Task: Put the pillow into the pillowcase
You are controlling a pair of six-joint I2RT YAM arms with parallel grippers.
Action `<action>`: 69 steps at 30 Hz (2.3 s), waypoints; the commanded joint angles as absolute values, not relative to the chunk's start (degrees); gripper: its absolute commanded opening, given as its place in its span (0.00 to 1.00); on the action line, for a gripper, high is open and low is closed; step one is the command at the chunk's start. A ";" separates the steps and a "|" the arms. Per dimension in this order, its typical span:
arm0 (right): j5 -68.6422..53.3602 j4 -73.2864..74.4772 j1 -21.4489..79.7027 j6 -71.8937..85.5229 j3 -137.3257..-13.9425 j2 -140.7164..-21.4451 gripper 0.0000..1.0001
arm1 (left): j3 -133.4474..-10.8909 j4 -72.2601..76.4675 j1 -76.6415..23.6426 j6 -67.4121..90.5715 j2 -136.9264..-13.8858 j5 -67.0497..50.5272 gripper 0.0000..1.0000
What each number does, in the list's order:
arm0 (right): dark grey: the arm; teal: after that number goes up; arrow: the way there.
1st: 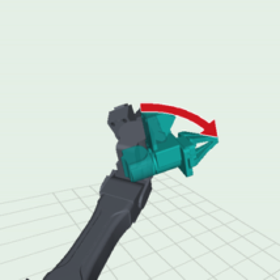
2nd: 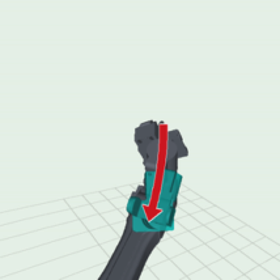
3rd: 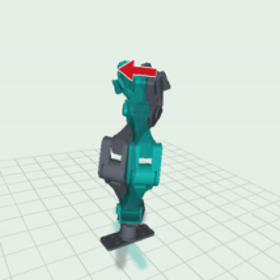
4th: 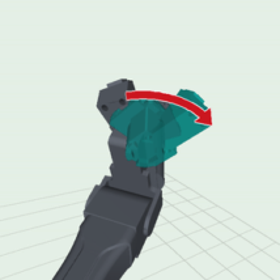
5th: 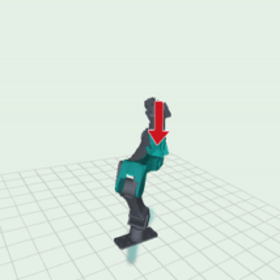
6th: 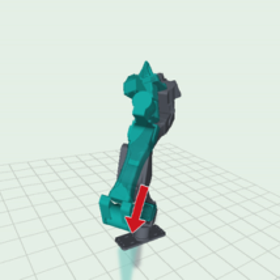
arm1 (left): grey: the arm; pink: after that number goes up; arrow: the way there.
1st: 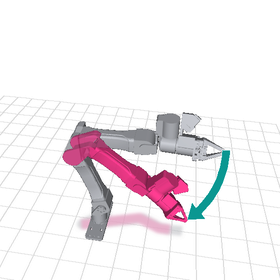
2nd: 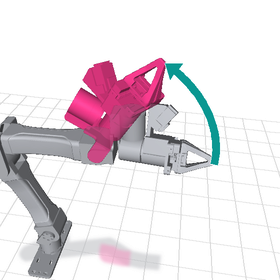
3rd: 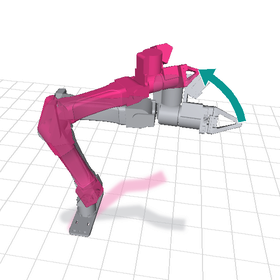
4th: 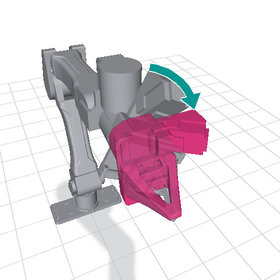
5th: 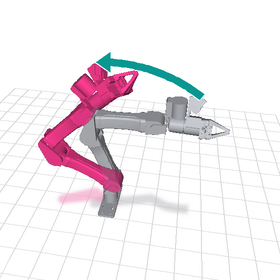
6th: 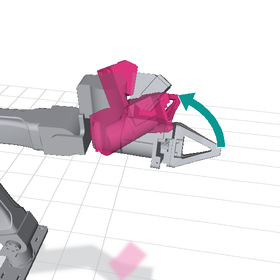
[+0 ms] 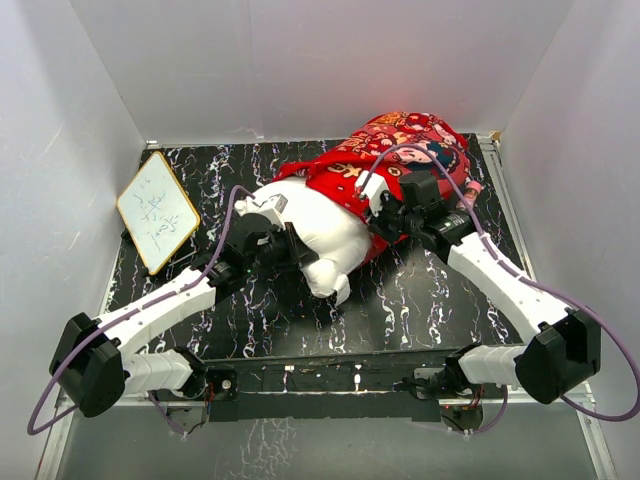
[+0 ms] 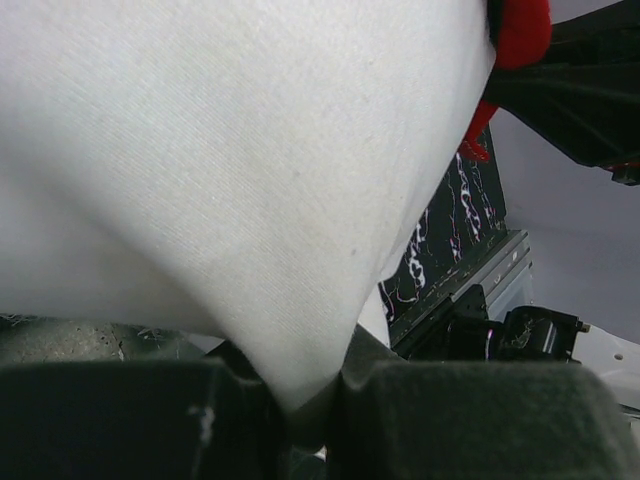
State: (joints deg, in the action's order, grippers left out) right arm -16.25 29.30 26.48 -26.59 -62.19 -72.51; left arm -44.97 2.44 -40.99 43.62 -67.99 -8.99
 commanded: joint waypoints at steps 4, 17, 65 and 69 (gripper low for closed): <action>-36.44 35.84 26.91 -30.77 -69.11 -72.92 0.08 | -48.26 6.87 -40.78 41.83 -66.03 -9.44 0.00; -70.84 53.46 37.94 -39.63 -103.96 -89.25 0.08 | -55.81 18.23 -39.11 42.01 -72.68 -10.47 0.00; -54.83 30.46 24.77 -27.02 -59.26 -79.10 0.08 | -37.52 1.22 -53.09 18.18 -66.53 18.33 0.97; -57.82 33.99 24.83 -29.92 -64.58 -78.97 0.08 | -43.41 4.67 -51.90 17.31 -71.71 16.78 0.60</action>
